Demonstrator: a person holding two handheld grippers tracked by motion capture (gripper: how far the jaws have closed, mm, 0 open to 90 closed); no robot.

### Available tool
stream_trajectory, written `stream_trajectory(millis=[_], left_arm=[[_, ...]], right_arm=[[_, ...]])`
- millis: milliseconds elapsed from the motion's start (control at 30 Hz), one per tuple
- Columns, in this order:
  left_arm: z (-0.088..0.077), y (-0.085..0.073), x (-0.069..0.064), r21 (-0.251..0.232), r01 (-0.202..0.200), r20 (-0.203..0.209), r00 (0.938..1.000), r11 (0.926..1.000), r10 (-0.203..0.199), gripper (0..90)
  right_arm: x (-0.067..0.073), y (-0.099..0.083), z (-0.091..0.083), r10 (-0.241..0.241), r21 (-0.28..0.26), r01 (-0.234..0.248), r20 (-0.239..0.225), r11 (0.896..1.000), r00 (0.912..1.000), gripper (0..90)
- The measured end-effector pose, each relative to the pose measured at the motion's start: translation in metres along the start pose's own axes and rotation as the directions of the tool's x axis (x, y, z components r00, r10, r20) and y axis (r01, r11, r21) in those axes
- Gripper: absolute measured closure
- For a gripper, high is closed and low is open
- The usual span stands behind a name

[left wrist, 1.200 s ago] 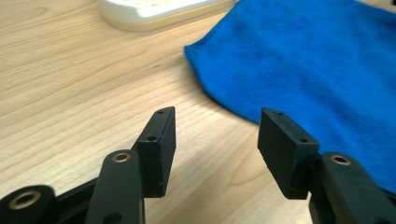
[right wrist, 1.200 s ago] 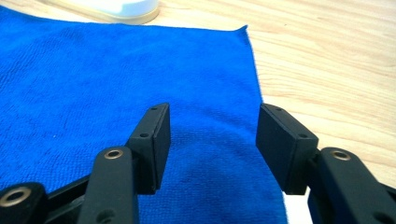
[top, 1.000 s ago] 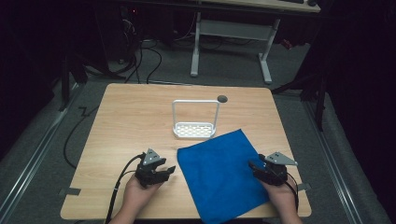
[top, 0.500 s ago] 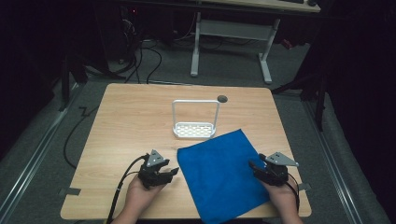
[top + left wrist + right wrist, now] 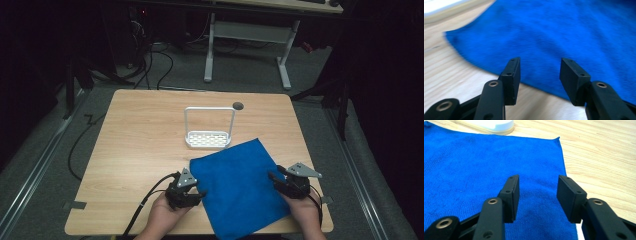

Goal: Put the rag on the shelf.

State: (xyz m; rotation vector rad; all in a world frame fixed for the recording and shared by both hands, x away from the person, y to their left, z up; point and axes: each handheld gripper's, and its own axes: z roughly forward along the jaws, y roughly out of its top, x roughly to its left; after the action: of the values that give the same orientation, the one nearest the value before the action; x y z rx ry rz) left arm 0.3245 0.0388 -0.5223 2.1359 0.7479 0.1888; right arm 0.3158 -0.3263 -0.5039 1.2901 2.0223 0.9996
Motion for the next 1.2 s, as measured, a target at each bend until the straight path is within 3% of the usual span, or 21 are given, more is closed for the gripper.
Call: stream_trajectory(millis=[133,200,233,300,333,600,800,1200], left_arm=[[0.006,0.002,-0.013,0.018,-0.027,0.037,0.9990,0.9995,0.026,55.3],[0.009,0.002,-0.017,0.029,-0.041,0.050,0.9980,0.9987,0.039,59.0],[0.011,0.002,-0.020,0.037,-0.047,0.054,0.9976,0.9982,0.045,59.0],[0.013,0.002,-0.022,0.045,-0.052,0.062,0.9968,0.9976,0.049,62.1],[0.015,0.002,-0.024,0.051,-0.051,0.073,0.9962,0.9973,0.048,68.0],[0.016,0.002,-0.024,0.059,-0.063,0.066,0.9961,0.9963,0.059,80.7],[0.015,0.001,-0.021,0.058,-0.064,0.070,0.9958,0.9963,0.059,83.0],[0.001,-0.006,0.001,0.065,-0.010,0.034,0.9994,0.9978,0.007,84.0]], right_arm=[[-0.003,0.000,-0.001,0.002,0.010,-0.002,-0.003,1.000,1.0000,60.2],[-0.006,-0.001,-0.001,0.019,0.022,-0.019,-0.003,1.000,0.9998,69.7],[-0.006,-0.001,-0.001,0.019,0.022,-0.019,-0.003,1.000,0.9998,69.7],[-0.008,-0.001,-0.001,0.018,0.033,-0.018,0.005,0.999,0.9998,81.3],[-0.011,-0.002,-0.002,0.011,0.044,-0.011,0.020,0.999,0.9997,90.0],[-0.018,-0.007,0.006,0.007,0.107,-0.011,0.035,0.994,0.9994,90.0],[-0.013,-0.011,0.018,-0.010,0.178,0.007,0.016,0.984,0.9998,90.0],[0.002,-0.013,0.013,-0.016,0.178,0.022,-0.034,0.984,0.9993,90.0]])
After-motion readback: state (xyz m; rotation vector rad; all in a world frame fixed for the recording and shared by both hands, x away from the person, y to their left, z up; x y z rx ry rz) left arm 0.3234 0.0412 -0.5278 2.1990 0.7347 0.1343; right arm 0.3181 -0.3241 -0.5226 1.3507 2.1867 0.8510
